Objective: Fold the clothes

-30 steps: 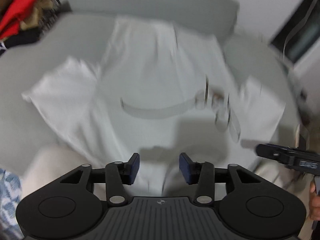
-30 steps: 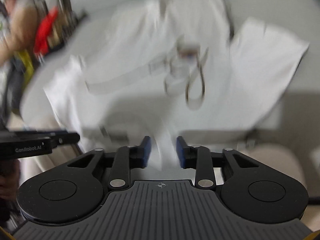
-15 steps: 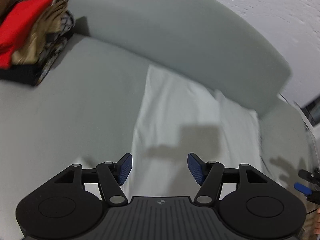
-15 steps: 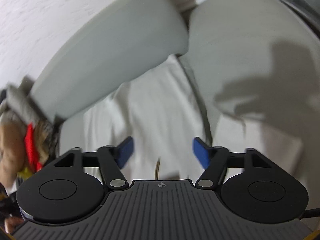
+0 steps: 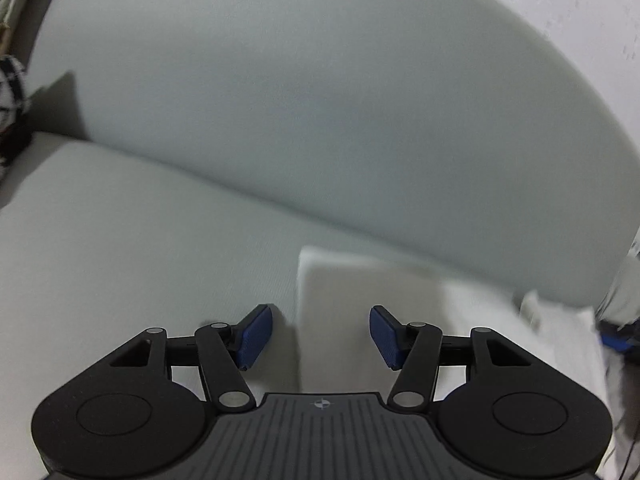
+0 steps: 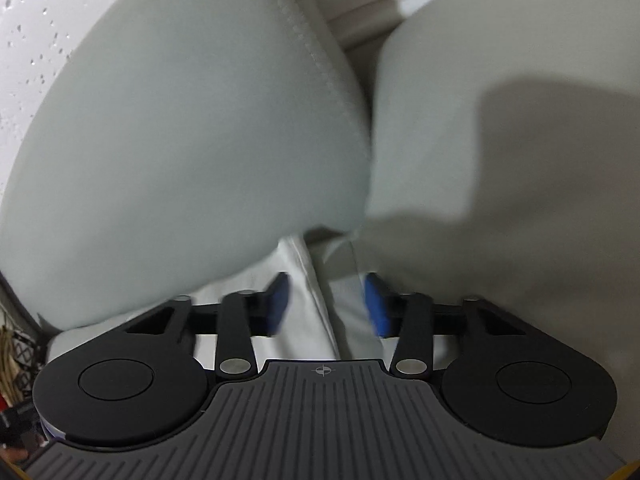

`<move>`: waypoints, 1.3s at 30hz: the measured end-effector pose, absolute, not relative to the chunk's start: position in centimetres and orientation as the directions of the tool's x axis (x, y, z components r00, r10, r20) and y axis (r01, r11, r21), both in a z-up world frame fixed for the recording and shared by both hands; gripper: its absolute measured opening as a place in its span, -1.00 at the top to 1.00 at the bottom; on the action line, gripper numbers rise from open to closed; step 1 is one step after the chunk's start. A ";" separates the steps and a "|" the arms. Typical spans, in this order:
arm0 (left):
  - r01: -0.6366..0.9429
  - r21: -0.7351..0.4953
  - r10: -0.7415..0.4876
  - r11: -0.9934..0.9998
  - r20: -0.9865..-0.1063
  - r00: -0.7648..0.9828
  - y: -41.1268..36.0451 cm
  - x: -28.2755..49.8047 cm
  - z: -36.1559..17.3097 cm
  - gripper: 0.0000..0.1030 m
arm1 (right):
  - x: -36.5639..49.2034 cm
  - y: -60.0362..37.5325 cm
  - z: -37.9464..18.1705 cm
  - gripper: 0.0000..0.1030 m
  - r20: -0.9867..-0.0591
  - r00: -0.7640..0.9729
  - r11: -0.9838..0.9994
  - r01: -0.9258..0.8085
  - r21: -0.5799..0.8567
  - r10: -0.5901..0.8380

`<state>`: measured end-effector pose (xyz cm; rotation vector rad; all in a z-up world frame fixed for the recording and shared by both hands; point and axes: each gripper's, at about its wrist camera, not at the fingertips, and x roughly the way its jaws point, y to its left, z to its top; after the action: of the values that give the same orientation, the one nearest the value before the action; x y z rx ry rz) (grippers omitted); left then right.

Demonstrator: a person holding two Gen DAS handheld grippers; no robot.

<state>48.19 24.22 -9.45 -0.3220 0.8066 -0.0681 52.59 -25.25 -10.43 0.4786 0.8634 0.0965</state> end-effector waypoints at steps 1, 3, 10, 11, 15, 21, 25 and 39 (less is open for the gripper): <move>-0.053 -0.310 -0.185 0.949 -0.685 0.705 24.3 48.6 -9.5 0.02 | 53.3 -24.9 -10.9 0.24 -0.695 0.657 0.892 0.076 0.445 0.291; -0.027 -0.229 -0.143 0.973 -0.693 0.707 23.6 49.4 -9.3 0.28 | 54.2 -23.7 -11.3 0.26 -0.682 0.664 0.912 0.002 0.411 0.306; -0.086 -0.102 0.014 0.991 -0.563 0.826 23.8 46.6 -7.5 1.00 | 52.4 -21.2 -9.5 0.93 -0.558 0.823 0.980 0.014 0.201 0.103; -0.100 -0.080 0.037 0.992 -0.572 0.819 23.8 46.6 -7.9 0.99 | 52.1 -21.2 -9.4 0.93 -0.541 0.838 0.981 0.039 0.191 0.072; -0.145 -0.010 0.110 0.989 -0.606 0.788 23.2 47.0 -9.8 0.99 | 53.5 -21.3 -12.0 0.94 -0.625 0.781 0.981 0.128 0.146 -0.009; -0.163 0.013 0.131 0.986 -0.662 0.738 22.9 47.3 -7.7 0.73 | 54.1 -19.6 -12.2 0.63 -0.674 0.736 0.988 0.136 0.068 -0.055; -0.151 -0.007 0.109 0.988 -0.664 0.740 22.6 42.2 -3.5 0.33 | 50.2 -20.3 -7.6 -0.06 -0.644 0.765 0.974 0.158 0.162 -0.017; -0.011 -0.126 -0.083 0.992 -0.715 0.694 17.5 14.8 7.2 -0.18 | 18.9 -26.5 9.3 -0.47 -0.557 0.818 0.918 0.103 0.384 0.142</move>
<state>14.81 17.52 7.24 -0.1238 0.8027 -0.0403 18.89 -26.50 9.29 0.4152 0.6170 0.0217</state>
